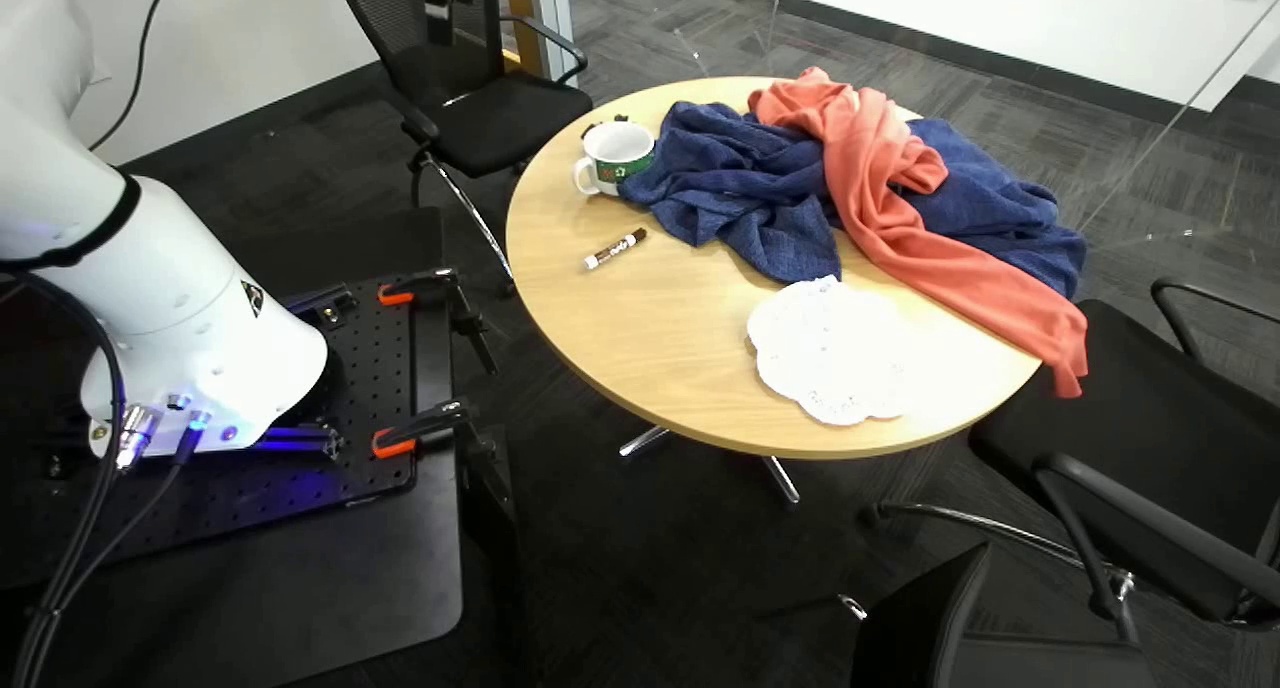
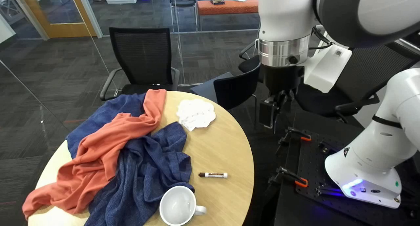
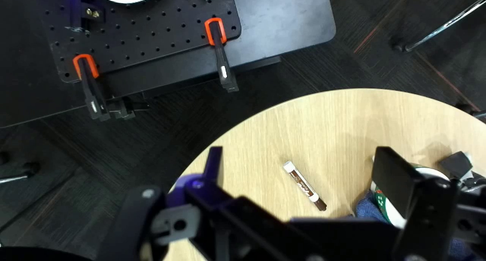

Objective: Put the brown marker inside the mug

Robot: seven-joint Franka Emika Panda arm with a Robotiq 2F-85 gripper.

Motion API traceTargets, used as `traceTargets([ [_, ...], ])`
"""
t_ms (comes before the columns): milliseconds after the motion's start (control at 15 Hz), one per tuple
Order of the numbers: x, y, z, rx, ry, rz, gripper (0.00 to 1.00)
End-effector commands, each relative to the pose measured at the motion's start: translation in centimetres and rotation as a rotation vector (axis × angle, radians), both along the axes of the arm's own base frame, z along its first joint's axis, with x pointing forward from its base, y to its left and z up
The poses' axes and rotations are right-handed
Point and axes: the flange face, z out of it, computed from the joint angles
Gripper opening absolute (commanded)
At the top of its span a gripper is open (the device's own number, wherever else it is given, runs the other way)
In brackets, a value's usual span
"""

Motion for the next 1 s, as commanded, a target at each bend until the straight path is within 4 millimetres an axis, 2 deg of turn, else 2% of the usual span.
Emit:
traceTargets([
  [0,1.1,0.1,-0.7,-0.009,-0.031,0.033,1.0],
  [200,3.3,0.3,-2.4,0.009,-0.078,0.084,1.0],
  [467,6.1,1.3,-5.9,0.04,-0.17,0.185,1.0],
  [867,8.5,3.2,-11.0,0.054,-0.269,0.279,1.0],
  [933,7.9,2.7,-10.0,0.061,-0.25,0.25,1.0],
])
